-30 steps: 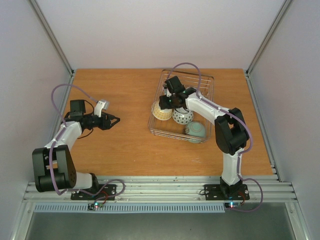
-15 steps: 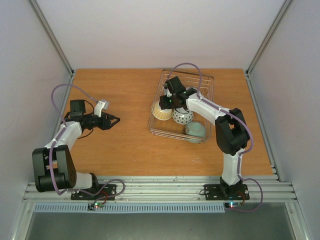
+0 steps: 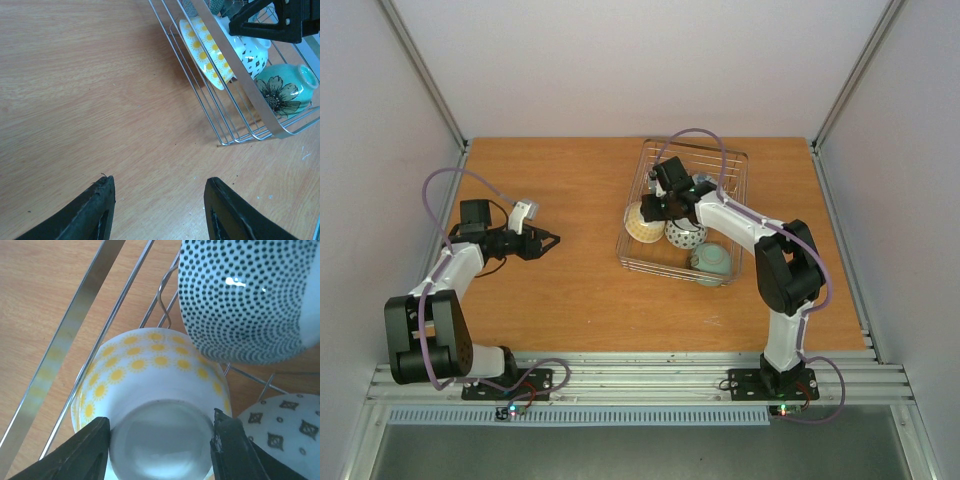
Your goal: Load the bowls into the dish rack
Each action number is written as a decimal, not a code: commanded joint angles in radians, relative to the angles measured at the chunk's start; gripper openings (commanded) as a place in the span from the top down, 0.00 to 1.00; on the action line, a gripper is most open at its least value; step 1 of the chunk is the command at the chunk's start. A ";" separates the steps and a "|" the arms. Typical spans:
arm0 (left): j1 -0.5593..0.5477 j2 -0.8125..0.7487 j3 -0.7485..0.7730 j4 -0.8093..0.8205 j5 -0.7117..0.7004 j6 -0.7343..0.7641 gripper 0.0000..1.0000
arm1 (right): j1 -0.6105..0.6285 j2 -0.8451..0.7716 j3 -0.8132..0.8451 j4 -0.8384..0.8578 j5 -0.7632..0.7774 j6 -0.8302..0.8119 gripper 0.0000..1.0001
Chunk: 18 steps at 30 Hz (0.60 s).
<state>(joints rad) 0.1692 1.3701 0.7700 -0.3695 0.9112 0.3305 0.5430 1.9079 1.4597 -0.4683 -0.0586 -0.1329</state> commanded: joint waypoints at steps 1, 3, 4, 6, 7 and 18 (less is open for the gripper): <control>0.007 0.014 0.005 0.009 0.004 0.021 0.51 | 0.002 -0.038 -0.060 -0.092 0.025 -0.002 0.81; 0.007 0.015 0.005 0.009 0.006 0.019 0.50 | 0.003 -0.061 -0.071 -0.092 0.025 -0.002 0.81; 0.007 0.016 0.005 0.010 0.007 0.018 0.50 | 0.003 -0.071 -0.075 -0.094 0.026 -0.003 0.82; 0.007 0.020 0.006 0.009 0.008 0.019 0.50 | 0.004 -0.095 -0.080 -0.098 0.027 -0.005 0.82; 0.007 0.020 0.006 0.010 0.009 0.020 0.50 | 0.005 -0.104 -0.083 -0.103 0.027 -0.006 0.82; 0.007 0.017 0.005 0.009 0.008 0.022 0.51 | 0.016 -0.112 -0.104 -0.131 0.017 -0.016 0.82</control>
<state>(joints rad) 0.1692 1.3838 0.7700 -0.3695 0.9115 0.3305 0.5598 1.8107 1.3834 -0.5392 -0.0673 -0.1356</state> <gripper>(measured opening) 0.496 0.181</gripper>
